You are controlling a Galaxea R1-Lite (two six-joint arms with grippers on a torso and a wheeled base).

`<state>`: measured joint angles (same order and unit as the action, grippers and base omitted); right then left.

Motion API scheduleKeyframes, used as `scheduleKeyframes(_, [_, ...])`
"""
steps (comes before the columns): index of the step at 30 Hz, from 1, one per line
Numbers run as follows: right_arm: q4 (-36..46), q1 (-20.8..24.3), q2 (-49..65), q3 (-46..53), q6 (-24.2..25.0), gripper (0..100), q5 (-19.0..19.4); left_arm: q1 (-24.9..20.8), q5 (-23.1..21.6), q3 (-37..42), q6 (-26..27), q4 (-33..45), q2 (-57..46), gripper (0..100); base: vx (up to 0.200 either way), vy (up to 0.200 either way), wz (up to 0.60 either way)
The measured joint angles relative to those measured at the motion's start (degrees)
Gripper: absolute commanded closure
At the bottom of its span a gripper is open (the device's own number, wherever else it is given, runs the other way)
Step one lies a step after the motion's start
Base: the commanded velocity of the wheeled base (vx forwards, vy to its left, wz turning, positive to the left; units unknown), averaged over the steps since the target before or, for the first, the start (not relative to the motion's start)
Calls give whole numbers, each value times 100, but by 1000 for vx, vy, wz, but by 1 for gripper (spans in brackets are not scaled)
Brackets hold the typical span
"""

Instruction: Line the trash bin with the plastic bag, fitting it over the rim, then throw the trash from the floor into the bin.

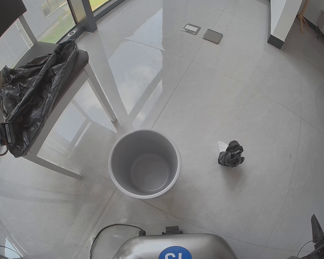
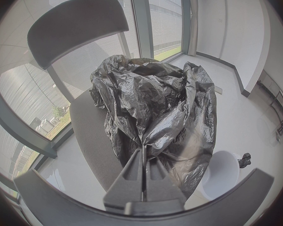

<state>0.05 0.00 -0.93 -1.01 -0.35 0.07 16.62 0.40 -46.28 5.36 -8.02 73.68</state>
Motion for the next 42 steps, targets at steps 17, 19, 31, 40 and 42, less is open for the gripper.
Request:
scheduleKeyframes(17, [-5, 0, 0, 0, -18, 0, 4, -527, 71, -193, -814, -71, -54, 100, 0, 0, 0])
scheduleKeyframes(19, [-2, 0, 0, 2, -24, 0, 4, -566, 101, -262, -836, -2, -56, 100, 0, 0, 0])
scheduleKeyframes(31, [-18, 0, 0, 2, -345, 0, 121, -647, 156, -218, -902, 146, -358, 100, 0, 0, 0])
scheduleKeyframes(40, [-18, 0, 0, 2, -396, 0, 118, -1204, 191, -805, -847, 1604, -822, 100, 0, 0, 0])
scheduleKeyframes(42, [-16, -2, 0, 2, -380, 0, 110, -1460, 290, -1125, -847, 1929, -887, 100, 0, 0, 0])
